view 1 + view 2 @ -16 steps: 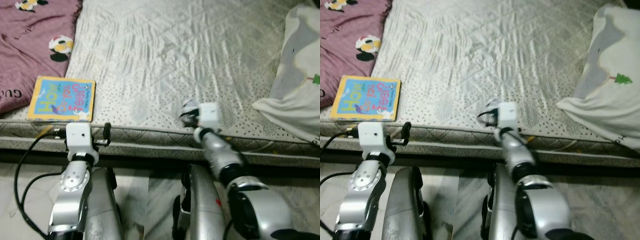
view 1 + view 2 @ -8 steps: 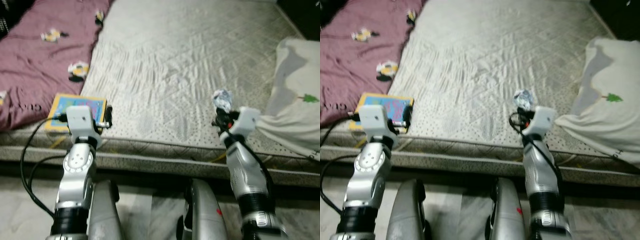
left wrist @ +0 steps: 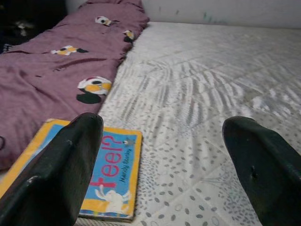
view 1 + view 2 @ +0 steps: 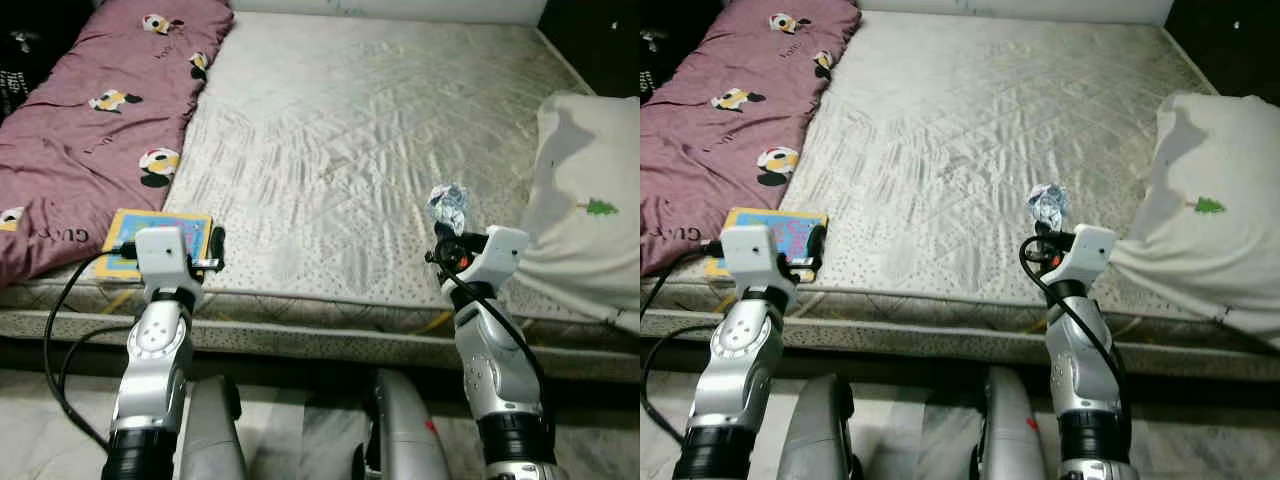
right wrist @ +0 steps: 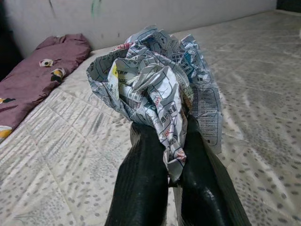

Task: Clean up the room

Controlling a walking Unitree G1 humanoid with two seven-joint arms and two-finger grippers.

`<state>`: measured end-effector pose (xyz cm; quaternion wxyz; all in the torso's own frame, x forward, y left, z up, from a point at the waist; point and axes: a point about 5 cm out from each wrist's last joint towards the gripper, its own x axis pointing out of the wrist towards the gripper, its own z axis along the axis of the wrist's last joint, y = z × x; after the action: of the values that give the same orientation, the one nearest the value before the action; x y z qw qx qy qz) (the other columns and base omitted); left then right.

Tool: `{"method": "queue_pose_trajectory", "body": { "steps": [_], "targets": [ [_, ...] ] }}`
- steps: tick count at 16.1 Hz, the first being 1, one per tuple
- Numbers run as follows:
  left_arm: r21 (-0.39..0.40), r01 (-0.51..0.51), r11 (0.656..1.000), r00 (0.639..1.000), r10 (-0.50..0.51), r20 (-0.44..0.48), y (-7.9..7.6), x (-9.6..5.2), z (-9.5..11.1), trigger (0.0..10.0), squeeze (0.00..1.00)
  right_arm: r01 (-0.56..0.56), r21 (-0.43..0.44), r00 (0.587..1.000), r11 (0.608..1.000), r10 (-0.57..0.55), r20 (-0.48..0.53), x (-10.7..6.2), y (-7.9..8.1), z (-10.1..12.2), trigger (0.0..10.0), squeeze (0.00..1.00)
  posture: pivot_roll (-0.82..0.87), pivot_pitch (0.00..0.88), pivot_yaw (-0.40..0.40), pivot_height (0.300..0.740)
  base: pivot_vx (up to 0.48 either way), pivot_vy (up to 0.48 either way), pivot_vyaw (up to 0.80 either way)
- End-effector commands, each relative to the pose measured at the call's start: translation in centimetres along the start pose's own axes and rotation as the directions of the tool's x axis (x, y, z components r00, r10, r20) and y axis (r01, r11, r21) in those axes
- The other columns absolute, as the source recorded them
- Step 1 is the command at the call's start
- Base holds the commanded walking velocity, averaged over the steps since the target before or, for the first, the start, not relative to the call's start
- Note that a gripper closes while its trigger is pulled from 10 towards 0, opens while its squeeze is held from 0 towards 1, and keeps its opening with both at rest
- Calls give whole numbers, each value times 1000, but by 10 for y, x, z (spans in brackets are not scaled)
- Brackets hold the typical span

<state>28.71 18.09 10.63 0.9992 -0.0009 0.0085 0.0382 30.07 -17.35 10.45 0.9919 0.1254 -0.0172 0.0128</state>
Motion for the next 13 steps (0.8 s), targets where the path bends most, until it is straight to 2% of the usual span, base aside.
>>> {"method": "queue_pose_trajectory", "body": {
  "steps": [1,4,6,10,13],
  "targets": [
    [12,6,1000,1000,-6,24,1,0,6,10000,0,-30,-13,999,999,31,20,3,12,8,0,0,38,9,-45,670,0,0,0],
    [7,-2,1000,999,2,32,0,-1,7,10000,0,-32,-17,999,999,33,13,3,13,7,0,0,40,17,-48,710,0,0,0],
    [10,4,1000,1000,-4,0,1,-4,0,10000,0,-29,-12,999,1000,29,15,3,13,8,0,0,22,33,-45,740,0,0,0],
    [12,7,1000,999,-6,-48,2,-14,-13,10000,0,10,-25,999,1000,-11,-31,-12,3,-3,0,0,14,49,-40,740,0,0,0],
    [11,11,1000,998,-10,-54,-1,-17,-13,10000,0,-7,-27,999,1000,5,-54,-19,8,-7,0,0,9,68,-39,740,0,0,0]
  ]
}}
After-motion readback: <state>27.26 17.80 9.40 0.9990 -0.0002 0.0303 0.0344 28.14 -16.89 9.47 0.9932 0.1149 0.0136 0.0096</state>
